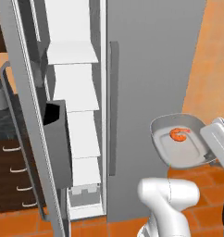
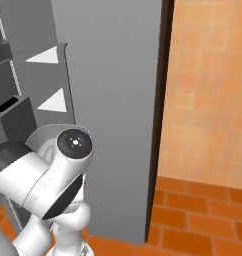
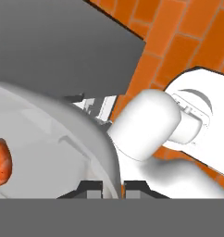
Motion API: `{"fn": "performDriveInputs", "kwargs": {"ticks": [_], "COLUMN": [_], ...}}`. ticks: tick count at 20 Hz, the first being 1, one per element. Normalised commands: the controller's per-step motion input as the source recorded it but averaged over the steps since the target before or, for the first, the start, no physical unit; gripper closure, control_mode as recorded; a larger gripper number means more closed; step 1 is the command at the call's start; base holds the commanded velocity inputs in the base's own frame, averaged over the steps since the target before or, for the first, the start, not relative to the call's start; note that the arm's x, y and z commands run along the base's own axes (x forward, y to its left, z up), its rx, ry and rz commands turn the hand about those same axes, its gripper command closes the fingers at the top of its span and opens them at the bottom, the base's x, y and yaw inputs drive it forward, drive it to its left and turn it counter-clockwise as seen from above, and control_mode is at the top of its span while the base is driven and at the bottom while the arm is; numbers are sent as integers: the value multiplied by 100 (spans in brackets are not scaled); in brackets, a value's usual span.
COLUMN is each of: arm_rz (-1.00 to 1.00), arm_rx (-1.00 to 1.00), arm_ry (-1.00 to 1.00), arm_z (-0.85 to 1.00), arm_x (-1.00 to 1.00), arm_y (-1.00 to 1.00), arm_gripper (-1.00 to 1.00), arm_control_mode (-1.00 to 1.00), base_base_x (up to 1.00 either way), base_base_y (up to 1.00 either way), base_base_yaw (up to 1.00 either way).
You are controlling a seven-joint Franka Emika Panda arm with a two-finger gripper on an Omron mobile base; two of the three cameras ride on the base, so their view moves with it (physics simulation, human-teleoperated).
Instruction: Take the meat container that has the shrimp and place it on the second highest rack of the freezer. Then take the vegetable container that has the mushroom and carrot and place it on the highest rack of the freezer.
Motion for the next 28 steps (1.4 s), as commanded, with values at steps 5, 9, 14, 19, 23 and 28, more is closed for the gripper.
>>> {"fn": "performDriveInputs", "kwargs": {"ticks": [5,9,14,19,23,28], "arm_rz": [0,0,0,0,0,0], "arm_rx": [0,0,0,0,0,0], "arm_ry": [0,0,0,0,0,0], "arm_z": [0,0,0,0,0,0], "arm_x": [0,0,0,0,0,0], "arm_y": [0,0,0,0,0,0], "arm_gripper": [100,100,100,100,100,100], "arm_control_mode": [100,100,100,100,100,100], "base_base_x": [32,22,10,15,14,24], "base_base_y": [28,-33,-4,-5,11,37], "base_base_yaw": [50,14,28,25,13,1]}}
